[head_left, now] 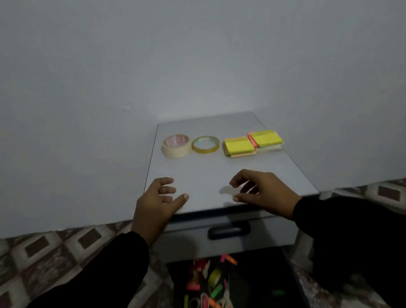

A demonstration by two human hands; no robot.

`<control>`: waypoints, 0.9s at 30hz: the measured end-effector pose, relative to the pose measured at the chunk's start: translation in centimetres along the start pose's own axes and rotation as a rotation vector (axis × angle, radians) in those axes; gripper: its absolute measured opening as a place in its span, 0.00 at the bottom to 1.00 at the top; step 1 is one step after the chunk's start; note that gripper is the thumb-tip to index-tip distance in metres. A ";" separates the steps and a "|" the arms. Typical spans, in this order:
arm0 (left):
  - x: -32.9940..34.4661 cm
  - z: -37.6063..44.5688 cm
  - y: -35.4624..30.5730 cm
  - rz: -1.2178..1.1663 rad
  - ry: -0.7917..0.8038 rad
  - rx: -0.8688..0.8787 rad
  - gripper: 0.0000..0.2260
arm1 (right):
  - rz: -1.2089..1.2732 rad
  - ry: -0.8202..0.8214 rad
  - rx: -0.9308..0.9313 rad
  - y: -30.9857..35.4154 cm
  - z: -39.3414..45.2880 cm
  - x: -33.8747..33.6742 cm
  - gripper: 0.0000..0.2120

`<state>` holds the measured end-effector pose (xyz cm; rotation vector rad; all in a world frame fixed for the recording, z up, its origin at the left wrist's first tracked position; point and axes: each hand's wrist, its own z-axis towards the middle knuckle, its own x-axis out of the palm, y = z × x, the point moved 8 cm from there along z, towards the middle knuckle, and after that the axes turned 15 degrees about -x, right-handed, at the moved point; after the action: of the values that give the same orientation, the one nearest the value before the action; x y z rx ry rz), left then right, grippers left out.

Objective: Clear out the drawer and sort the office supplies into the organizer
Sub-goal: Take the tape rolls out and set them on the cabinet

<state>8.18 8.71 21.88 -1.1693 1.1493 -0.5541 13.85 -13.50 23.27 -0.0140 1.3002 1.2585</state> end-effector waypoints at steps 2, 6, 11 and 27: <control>0.2 -2.4 1.8 -0.030 0.013 -0.015 0.17 | -0.012 0.035 0.007 0.4 -2.9 1.3 0.10; 2.1 -6.7 6.8 -0.065 0.106 -0.121 0.17 | -0.027 0.132 0.066 -0.2 -8.2 4.6 0.13; 4.7 -10.5 13.0 -0.020 0.154 -0.240 0.17 | -0.010 0.220 0.169 -3.0 -13.6 8.1 0.16; 11.2 -12.1 24.7 0.321 0.267 -0.333 0.26 | -0.061 0.444 0.381 -12.4 -22.1 17.3 0.19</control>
<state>-3.71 2.91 -4.73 -1.1796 1.6712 -0.2808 2.92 -20.75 -4.43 -0.0650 1.8946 0.9674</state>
